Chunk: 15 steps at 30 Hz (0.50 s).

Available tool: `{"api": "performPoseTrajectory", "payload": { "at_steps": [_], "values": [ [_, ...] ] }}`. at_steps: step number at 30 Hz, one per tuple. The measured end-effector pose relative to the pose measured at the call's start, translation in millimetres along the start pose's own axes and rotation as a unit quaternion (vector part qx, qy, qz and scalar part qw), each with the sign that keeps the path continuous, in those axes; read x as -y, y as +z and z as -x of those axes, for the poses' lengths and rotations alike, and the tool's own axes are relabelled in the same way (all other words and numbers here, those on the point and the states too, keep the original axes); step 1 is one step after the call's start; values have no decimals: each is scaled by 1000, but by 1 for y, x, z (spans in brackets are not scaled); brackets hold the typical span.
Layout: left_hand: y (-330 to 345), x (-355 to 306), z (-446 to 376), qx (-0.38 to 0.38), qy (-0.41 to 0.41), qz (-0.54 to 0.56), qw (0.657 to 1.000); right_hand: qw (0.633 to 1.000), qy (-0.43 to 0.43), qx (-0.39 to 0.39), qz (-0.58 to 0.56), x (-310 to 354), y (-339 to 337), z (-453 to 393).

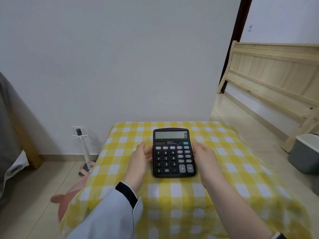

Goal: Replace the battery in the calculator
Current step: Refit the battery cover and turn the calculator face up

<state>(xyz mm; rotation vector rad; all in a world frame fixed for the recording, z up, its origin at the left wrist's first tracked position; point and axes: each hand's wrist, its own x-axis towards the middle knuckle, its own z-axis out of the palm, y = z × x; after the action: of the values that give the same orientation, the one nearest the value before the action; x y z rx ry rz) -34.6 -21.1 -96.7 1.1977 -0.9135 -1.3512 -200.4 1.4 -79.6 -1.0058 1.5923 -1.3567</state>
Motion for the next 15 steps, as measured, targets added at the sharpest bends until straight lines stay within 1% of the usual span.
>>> {"api": "performPoseTrajectory", "payload": {
  "at_steps": [7,13,15],
  "values": [
    [-2,10,-8,-6,-7,15,1000,998,14,5,62,-5,0,0],
    [-3,15,-11,-6,8,14,1000,996,7,-6,88,-5,1,-1],
    [-3,16,-11,-5,16,7,1000,996,1,5,88,-5,0,-1]
  ]
}}
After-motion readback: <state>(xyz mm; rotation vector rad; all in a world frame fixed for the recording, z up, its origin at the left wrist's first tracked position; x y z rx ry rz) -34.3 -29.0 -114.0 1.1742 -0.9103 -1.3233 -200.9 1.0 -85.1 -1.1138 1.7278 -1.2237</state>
